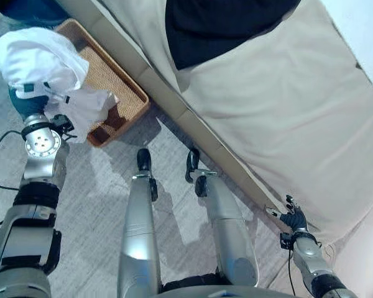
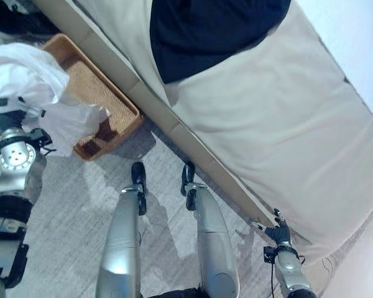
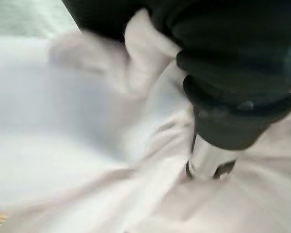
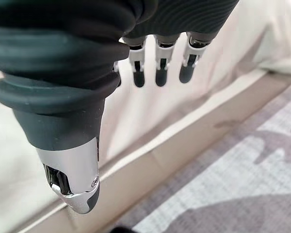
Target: Pick up clothes into the bucket
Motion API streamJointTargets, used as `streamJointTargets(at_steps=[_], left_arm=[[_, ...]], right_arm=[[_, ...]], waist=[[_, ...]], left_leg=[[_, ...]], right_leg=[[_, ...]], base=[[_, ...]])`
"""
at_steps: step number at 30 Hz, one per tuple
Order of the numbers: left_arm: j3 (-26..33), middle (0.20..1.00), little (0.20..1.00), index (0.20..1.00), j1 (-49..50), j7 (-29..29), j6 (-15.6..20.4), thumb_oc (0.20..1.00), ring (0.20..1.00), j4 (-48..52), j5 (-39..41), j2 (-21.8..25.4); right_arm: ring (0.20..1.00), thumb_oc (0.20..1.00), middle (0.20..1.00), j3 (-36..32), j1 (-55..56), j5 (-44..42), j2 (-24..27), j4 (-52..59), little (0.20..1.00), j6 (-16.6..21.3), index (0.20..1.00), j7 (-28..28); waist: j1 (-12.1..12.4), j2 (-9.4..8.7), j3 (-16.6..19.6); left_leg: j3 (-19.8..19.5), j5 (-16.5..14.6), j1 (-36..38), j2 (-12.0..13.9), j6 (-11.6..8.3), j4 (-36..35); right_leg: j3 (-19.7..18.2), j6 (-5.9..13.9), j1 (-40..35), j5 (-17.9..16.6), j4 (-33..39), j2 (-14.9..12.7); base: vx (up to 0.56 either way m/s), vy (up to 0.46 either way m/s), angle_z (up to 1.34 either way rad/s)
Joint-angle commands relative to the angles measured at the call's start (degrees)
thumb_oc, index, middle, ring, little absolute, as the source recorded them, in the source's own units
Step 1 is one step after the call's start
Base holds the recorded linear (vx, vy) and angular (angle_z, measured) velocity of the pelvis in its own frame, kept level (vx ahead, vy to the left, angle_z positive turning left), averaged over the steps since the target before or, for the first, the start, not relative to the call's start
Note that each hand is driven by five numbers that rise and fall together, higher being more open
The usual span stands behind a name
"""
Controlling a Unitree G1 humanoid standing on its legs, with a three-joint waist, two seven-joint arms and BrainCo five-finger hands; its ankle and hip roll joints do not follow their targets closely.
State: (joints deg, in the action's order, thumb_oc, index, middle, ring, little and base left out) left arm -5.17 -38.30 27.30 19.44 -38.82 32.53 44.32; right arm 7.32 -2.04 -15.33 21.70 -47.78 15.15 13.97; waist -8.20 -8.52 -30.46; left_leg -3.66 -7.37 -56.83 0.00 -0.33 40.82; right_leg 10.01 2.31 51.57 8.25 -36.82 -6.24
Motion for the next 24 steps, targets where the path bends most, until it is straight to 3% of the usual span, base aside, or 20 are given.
streamJointTargets(at_steps=[1, 17, 24], left_arm=[[-0.6, 1.0, 1.0, 1.0, -5.3, 2.2, 1.4, 1.0, 1.0, -2.1, 1.1, 3.2], [1.6, 1.0, 1.0, 1.0, -3.5, 5.7, -1.3, 1.0, 1.0, -6.0, -2.5, 1.1], [6.3, 1.0, 1.0, 1.0, 9.5, 8.9, -1.1, 1.0, 1.0, 2.4, -13.2, -3.4]], right_arm=[[1.0, 1.0, 1.0, 1.6, 2.7, -2.6, 1.9, 2.1, 1.0, 1.8, 1.0, 2.5], [1.0, 1.0, 1.0, 3.0, 1.7, -1.3, 2.2, 3.6, 1.0, 1.3, 1.0, 3.7], [1.0, 1.0, 1.0, 1.1, -0.6, 8.6, 6.4, 19.0, 1.0, 3.3, 1.0, 10.0]], waist=[[0.4, -1.82, 0.7], [0.7, -0.85, 0.7], [1.8, 1.59, 0.7]], left_leg=[[-1.4, -7.4, 3.9, -0.3, 1.2, 4.1], [-0.3, -5.7, 8.4, 0.2, 0.96, -0.7], [0.7, -2.1, 16.2, 0.3, -0.3, -9.9]], right_leg=[[-3.2, 5.42, -3.8, -2.6, 3.9, -2.6], [-3.5, 5.08, -6.8, -3.6, 7.6, -2.6], [-3.3, 4.98, -12.4, -4.9, 12.2, -3.0]], base=[[0.0, 0.0, 0.0], [0.0, -0.005, -0.01], [0.0, -0.031, -0.02]])
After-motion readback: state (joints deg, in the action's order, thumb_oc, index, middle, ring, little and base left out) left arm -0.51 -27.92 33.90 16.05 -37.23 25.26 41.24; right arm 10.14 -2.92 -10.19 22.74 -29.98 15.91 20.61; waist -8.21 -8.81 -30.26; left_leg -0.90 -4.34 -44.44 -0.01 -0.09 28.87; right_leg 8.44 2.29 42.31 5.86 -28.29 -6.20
